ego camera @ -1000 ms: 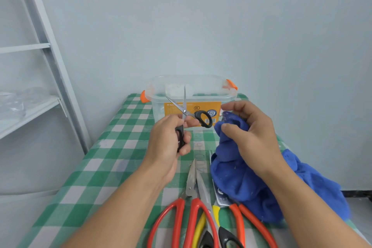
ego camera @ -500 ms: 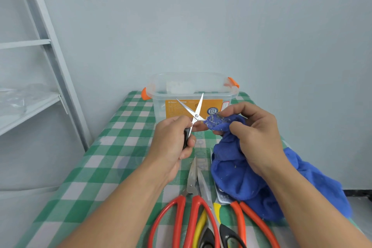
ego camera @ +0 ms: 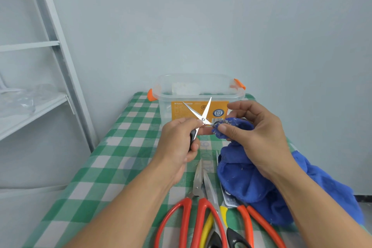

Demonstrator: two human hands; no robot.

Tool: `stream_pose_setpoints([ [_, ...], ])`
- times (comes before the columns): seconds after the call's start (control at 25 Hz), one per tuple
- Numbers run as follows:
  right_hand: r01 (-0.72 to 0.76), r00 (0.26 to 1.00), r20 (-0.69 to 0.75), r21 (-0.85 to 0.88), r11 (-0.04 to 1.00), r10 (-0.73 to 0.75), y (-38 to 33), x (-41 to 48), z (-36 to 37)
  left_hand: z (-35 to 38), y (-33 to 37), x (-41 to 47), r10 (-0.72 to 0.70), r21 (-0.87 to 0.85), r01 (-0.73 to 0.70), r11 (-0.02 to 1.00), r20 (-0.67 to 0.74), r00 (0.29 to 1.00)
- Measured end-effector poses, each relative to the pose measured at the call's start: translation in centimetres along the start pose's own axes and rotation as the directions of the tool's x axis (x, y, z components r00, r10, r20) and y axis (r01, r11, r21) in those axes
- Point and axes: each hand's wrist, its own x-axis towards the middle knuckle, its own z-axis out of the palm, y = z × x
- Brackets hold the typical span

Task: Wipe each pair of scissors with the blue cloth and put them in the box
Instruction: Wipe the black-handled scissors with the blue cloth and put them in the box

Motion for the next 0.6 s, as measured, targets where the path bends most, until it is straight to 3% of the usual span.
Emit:
stream_pose_setpoints([
  [0.2, -0.012, 1.000, -0.002, -0.067, 0.998, 0.012, -0.24, -0.02, -0.08, 0.03, -0.05, 0.02, 0.019, 0.049, -0.019, 0.999, -0.007, 1.000],
  [0.32, -0.027, 0.999, -0.022, -0.011, 1.000, 0.026, -0.30, -0.17, 0.06, 0.22, 0.09, -0.26, 0.032, 0.100, -0.032, 0.995, 0.007, 0.999],
  [0.6, 0.040, 0.999, 0.013, -0.057, 0.998, -0.039, -0.95, -0.21, -0.30, 0.01, 0.45, -0.16, 0.032, 0.135, -0.036, 0.990, 0.029, 0.999],
])
